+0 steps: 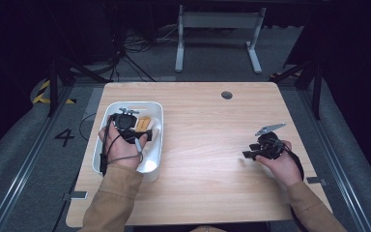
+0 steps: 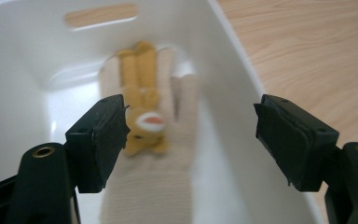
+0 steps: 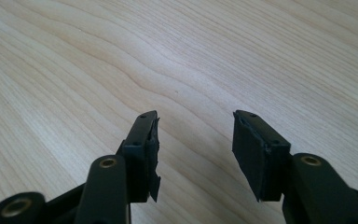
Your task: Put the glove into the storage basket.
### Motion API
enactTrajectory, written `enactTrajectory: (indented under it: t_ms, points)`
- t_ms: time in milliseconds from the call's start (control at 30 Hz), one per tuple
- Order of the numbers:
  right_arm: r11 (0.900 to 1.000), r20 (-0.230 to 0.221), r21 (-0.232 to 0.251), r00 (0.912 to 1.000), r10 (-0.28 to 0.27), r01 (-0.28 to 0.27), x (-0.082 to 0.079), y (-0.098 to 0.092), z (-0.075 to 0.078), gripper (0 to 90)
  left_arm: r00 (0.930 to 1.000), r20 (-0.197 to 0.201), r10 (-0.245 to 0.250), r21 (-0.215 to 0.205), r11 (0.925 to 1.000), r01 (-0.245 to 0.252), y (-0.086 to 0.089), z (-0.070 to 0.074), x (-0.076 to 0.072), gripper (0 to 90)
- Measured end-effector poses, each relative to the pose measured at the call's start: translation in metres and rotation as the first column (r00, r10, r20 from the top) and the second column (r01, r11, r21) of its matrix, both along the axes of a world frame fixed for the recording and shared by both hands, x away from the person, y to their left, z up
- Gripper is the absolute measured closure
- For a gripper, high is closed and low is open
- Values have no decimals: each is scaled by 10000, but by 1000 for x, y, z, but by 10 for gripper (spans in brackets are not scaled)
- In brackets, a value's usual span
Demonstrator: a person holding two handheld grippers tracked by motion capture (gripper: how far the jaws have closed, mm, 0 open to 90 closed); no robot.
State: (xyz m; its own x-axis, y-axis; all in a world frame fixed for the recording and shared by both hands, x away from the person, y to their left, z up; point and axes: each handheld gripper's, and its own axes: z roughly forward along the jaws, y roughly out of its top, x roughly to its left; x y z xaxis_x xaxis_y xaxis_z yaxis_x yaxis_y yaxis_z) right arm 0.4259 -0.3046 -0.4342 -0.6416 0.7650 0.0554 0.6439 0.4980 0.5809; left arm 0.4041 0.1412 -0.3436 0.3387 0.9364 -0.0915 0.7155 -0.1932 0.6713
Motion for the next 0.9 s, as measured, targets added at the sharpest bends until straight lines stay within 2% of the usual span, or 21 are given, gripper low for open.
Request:
enactTrajectory:
  t_ms: [33,67,167,200,300,333,367,467,500,567,633,667,733,800,900]
  points:
    - [10000,39,-7,10000,-22,22,-1,-1,0,508,9998,48,-197,-20,9998,197,-4,2,-2,256]
    - [10000,18,18,10000,-49,49,-1,-3,1,507,9981,55,-608,-45,9981,609,-11,4,-6,257]
    - [9999,85,66,9999,-132,131,-3,-7,1,501,9894,49,-1453,-77,9894,1453,-26,6,-11,239]
    - [9999,64,67,9999,-147,147,-4,-8,1,501,9833,95,-1818,-15,9833,1819,-33,7,-14,239]
    - [9998,81,82,9998,-199,198,-6,-13,0,497,9688,255,-2467,-7,9691,2468,-48,6,-19,239]
    - [9997,86,101,9997,-222,221,-7,-14,0,496,9608,268,-2760,-84,9610,2763,-54,5,-22,239]
    - [9996,130,77,9996,-257,256,-8,-16,-1,496,9568,269,-2894,-107,9570,2897,-58,4,-23,241]
    - [9995,124,147,9995,-283,281,-11,-20,-1,492,9323,289,-3605,-277,9321,3612,-73,-5,-27,247]
    - [9995,163,147,9995,-270,268,-12,-22,-1,490,9272,274,-3737,-347,9266,3745,-76,-7,-27,249]
    - [9997,190,164,9996,-201,198,-13,-23,-1,488,9069,326,-4201,-497,9056,4213,-83,-14,-30,263]
    - [9997,210,143,9996,-211,208,-14,-24,-2,487,8910,321,-4529,-531,8894,4540,-89,-21,-32,283]
    - [9997,226,124,9996,-189,186,-14,-25,-2,487,8809,274,-4725,-485,8796,4733,-94,-28,-33,286]
    - [9997,231,133,9995,-212,209,-14,-25,-3,487,8666,105,-4989,-600,8648,4986,-100,-39,-34,307]
    - [9997,241,122,9995,-209,206,-15,-25,-3,487,8553,-109,-5180,-644,8540,5163,-104,-47,-34,312]
    - [9998,350,109,9993,-153,149,-15,-24,-2,487,8518,-192,-5236,-609,8509,5217,-107,-50,-35,295]
